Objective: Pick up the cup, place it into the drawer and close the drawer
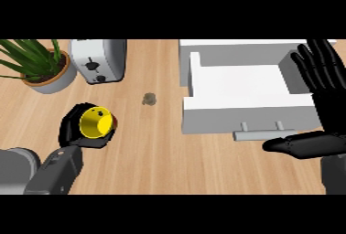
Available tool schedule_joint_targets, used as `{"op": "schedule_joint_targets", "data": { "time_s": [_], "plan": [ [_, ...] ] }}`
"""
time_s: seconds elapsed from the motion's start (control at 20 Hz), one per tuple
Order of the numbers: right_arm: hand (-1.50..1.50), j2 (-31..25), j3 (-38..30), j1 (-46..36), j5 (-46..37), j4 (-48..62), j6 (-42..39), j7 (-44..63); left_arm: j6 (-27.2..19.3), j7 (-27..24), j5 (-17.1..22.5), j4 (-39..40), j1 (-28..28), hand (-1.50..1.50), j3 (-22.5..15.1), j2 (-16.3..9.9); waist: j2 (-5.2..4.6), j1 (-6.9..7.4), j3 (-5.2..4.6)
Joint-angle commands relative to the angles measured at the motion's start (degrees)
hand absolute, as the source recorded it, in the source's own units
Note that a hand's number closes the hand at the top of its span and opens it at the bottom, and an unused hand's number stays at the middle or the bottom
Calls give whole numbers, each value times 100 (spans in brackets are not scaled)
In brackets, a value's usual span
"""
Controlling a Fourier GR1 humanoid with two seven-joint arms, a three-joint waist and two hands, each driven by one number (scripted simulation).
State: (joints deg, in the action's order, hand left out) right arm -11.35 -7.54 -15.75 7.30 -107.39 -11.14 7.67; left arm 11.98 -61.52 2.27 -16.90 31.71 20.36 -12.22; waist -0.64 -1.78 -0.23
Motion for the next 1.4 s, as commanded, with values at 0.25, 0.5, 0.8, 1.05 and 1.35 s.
{"op": "schedule_joint_targets", "data": {
  "time_s": [0.25,0.5,0.8,1.05,1.35],
  "plan": [
    [-150,-181,-212,269,224,-273,-134,236,0,-149,-8,-842,329,150,-296,631,87,147,25],
    [-150,-140,-245,246,16,320,-188,-332,-409,930,74,-1677,1031,150,-494,911,99,233,31],
    [-150,12,5,230,-344,87,113,-106,-796,2402,79,-2660,1716,150,-841,1178,106,223,28],
    [-150,81,39,-28,-218,86,166,41,-1567,3235,337,-2768,2569,150,-1338,1218,71,109,24],
    [-150,-51,-189,55,-208,281,69,-295,-2438,3983,623,-2265,3463,150,-1939,1221,41,36,26]
  ]
}}
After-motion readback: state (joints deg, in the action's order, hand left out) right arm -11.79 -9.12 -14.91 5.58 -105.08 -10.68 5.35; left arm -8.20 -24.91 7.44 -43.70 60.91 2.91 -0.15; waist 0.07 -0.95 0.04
